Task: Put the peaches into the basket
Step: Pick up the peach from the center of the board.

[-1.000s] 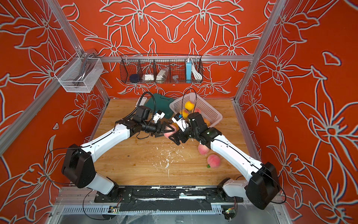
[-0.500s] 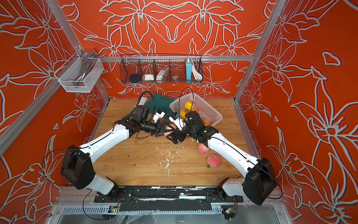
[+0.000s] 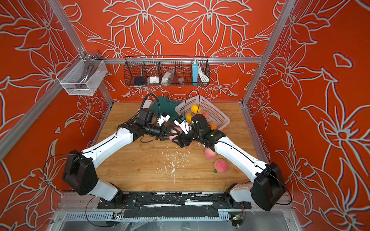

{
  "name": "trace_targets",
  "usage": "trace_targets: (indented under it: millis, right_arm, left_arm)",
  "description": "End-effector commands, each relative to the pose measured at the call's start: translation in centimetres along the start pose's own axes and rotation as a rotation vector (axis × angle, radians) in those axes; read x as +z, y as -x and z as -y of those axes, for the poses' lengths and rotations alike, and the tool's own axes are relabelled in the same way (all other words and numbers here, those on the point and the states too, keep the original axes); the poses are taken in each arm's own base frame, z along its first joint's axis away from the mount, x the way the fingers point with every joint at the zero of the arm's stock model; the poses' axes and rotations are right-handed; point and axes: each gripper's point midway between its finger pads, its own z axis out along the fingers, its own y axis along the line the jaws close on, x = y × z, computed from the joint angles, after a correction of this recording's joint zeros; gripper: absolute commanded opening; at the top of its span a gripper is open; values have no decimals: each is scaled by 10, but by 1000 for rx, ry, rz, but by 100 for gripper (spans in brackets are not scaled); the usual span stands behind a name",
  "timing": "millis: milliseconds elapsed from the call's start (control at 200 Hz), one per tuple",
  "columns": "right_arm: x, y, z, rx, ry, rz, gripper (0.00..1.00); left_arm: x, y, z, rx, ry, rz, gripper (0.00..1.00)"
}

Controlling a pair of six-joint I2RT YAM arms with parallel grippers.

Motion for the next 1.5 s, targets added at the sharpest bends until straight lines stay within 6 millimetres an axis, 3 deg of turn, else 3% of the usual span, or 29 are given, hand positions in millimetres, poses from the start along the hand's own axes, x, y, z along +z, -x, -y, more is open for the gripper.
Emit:
trace_targets:
  millis: [0, 280, 500, 651, 861, 1106, 1306, 1496]
  right_arm:
    - [-1, 16, -5, -21, 13, 36, 74]
    - [-6, 6, 17, 9, -76, -7, 74]
    - [-17, 4, 47, 57, -154, -27, 75]
    - [-29, 11, 86, 131, -243, -27, 76]
    - [-46, 26, 156, 257, -394, 4, 76]
    - [-38, 45, 215, 265, -504, 9, 76]
    - [-27, 33, 268, 320, -552, -27, 76]
    - [-20, 20, 293, 357, -560, -46, 76]
  left_arm:
    - [-10, 7, 22, 51, -57, 23, 73]
    - [-29, 23, -3, -7, -10, 101, 87]
    - [-50, 32, -24, -15, 71, 171, 90]
    - [-65, 35, -41, 51, 233, 206, 92]
    - [-71, 41, -52, 111, 332, 206, 92]
    - [-69, 50, -56, 131, 363, 205, 92]
    - [-80, 58, -52, 180, 409, 250, 93]
    - [-78, 61, -56, 179, 418, 248, 93]
